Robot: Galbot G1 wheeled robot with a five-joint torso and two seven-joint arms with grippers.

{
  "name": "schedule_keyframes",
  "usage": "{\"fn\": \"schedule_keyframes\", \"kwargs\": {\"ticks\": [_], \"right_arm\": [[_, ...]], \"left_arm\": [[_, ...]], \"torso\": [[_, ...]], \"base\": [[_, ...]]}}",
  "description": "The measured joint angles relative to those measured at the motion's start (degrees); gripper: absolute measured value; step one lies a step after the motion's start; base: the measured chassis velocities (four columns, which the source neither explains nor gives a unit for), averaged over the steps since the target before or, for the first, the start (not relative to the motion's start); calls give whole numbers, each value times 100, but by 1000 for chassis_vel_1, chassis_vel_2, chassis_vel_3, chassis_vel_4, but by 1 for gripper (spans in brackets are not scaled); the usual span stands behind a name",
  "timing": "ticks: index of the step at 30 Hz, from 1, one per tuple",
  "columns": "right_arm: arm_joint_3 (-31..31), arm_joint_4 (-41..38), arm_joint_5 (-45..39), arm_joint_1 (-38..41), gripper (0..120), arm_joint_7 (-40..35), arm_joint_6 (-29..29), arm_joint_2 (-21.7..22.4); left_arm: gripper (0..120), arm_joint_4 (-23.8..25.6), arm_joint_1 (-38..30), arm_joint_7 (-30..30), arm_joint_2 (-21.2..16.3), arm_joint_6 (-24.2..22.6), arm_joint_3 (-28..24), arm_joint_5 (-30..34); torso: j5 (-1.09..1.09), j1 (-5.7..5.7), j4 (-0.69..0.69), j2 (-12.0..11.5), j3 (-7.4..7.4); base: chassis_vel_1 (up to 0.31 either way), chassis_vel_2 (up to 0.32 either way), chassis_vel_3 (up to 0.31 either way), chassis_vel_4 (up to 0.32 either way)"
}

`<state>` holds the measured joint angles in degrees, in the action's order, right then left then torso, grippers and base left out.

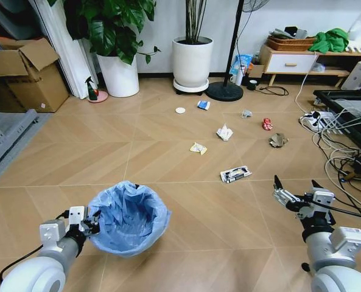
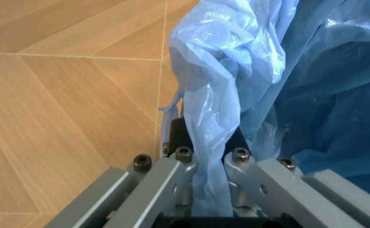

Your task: Pick up the trash bin and place the garbage on the floor into it.

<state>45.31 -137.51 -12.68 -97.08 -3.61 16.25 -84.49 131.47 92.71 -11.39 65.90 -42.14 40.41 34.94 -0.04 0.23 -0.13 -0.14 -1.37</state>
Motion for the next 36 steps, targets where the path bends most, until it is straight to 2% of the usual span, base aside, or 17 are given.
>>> {"fn": "schedule_keyframes", "kwargs": {"ticks": [11, 28, 30, 32, 34, 36], "right_arm": [[20, 27, 41, -17, 100, 16, -59, -26], [-2, 60, 116, -24, 100, 26, -109, -42], [-3, 70, 116, -21, 100, 27, -109, -42], [-2, 74, 116, -20, 100, 27, -109, -41], [-5, 80, 117, -16, 100, 28, -110, -40], [-6, 87, 119, -18, 100, 27, -109, -40]], "left_arm": [[0, 39, 4, 80, 4, 0, -40, -88], [0, 59, 30, 92, 27, 1, -53, -116], [0, 59, 24, 93, 28, 1, -53, -118], [0, 59, 25, 95, 31, 1, -56, -117], [0, 59, 24, 95, 34, 1, -56, -119], [0, 59, 25, 96, 37, 1, -58, -117]], "torso": [[-2, 0, -1, 0, 0], [-4, 2, 0, 0, -1], [1, 1, -1, 0, 0], [-5, 2, 0, 0, -1], [1, 0, 0, 0, 1], [-5, 1, 0, 0, 0]], "base": [[-87, 81, 75, -83], [-228, 236, 243, -226], [-245, 254, 239, -243], [-261, 221, 226, -242], [-221, 229, 226, -247], [-235, 221, 230, -240]]}}
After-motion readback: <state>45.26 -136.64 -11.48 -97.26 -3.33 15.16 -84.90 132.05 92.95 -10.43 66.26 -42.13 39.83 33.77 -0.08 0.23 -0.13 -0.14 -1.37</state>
